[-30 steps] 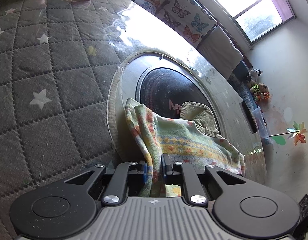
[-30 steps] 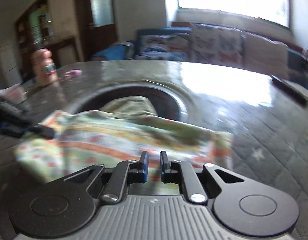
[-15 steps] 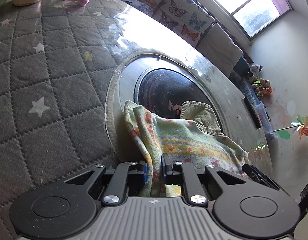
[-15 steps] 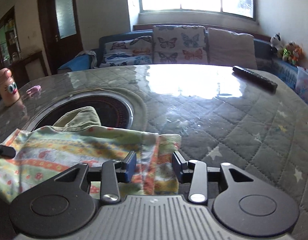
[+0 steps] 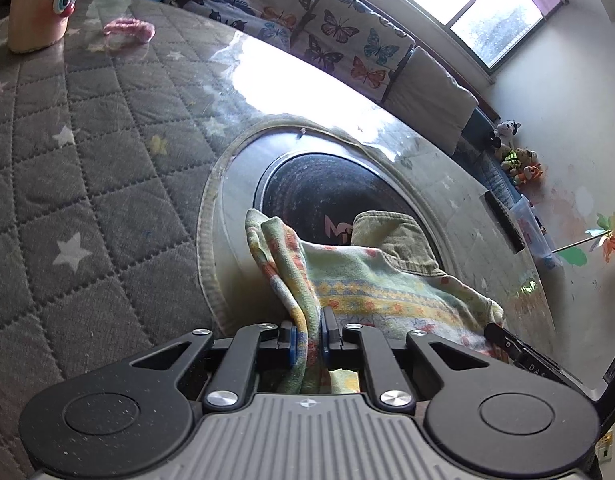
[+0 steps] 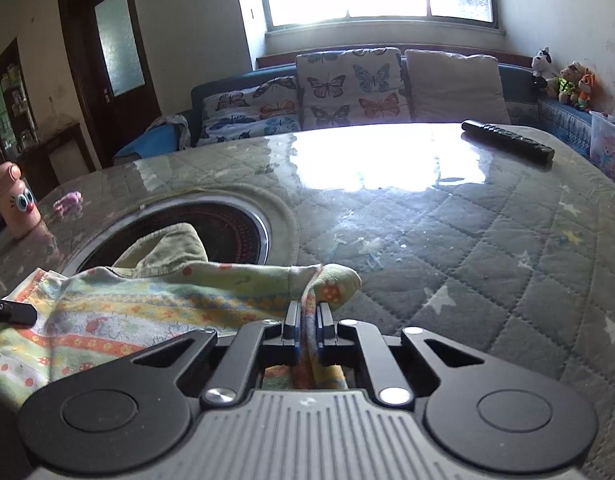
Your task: Fold clothes
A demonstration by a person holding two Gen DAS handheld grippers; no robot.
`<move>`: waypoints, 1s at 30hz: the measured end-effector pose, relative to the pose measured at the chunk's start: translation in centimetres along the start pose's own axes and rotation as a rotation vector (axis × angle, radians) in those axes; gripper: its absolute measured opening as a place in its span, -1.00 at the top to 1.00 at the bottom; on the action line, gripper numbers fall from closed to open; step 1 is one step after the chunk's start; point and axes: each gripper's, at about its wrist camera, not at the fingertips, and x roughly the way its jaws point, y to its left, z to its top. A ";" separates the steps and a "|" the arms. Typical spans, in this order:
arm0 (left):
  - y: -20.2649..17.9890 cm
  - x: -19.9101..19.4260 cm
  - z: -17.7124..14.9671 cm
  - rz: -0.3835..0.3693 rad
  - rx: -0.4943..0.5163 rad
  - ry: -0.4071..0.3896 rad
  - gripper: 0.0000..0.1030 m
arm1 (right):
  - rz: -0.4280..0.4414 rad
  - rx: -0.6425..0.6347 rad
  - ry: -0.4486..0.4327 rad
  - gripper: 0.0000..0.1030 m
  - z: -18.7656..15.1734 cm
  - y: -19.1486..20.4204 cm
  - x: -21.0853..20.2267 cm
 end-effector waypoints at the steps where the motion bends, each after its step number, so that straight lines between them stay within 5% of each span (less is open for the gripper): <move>1: -0.3 -0.1 0.1 -0.002 0.010 -0.006 0.80 | -0.001 0.004 -0.008 0.89 0.0 -0.1 -0.3; 8: -5.1 0.1 1.1 -0.044 0.134 -0.024 0.81 | -0.029 0.026 -0.069 0.92 0.6 -1.2 -2.9; 21: -19.6 7.9 2.3 -0.181 0.333 0.021 0.82 | -0.288 0.072 -0.155 0.92 3.7 -11.7 -7.3; 30: -25.7 14.5 0.4 -0.189 0.443 0.122 0.80 | -0.436 0.141 -0.089 0.92 2.7 -18.8 -7.0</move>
